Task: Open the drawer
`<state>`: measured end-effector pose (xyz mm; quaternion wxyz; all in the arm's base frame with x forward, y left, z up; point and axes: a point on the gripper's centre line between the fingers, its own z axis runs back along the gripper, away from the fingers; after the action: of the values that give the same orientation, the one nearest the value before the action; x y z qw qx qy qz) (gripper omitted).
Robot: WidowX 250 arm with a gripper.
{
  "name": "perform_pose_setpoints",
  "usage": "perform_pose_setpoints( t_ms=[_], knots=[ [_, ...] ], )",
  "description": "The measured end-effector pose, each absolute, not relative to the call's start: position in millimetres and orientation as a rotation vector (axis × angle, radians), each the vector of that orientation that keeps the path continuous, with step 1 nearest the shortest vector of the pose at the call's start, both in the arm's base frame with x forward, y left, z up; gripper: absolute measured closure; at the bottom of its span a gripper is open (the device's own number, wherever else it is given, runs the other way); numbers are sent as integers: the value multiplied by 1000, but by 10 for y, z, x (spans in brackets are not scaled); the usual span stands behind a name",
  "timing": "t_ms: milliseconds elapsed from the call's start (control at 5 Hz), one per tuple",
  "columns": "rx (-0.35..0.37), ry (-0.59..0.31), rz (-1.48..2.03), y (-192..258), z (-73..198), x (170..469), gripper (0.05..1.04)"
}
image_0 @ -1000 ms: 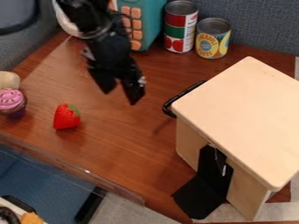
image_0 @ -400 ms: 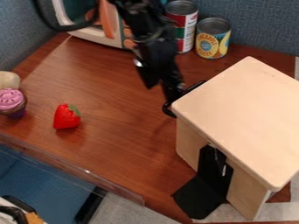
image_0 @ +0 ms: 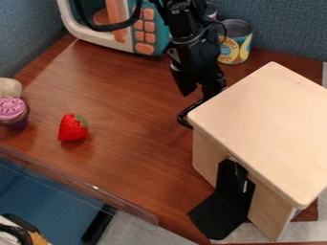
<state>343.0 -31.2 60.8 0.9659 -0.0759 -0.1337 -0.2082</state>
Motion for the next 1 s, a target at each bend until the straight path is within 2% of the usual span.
perform_pose_setpoints(
  t_ms=[400,600,1000],
  knots=[
    [-104,-226,-419,-351,337,3524,86],
    [-96,-165,-406,-341,165,3510,138],
    [-102,-153,-398,-260,221,3538,742]
  ],
)
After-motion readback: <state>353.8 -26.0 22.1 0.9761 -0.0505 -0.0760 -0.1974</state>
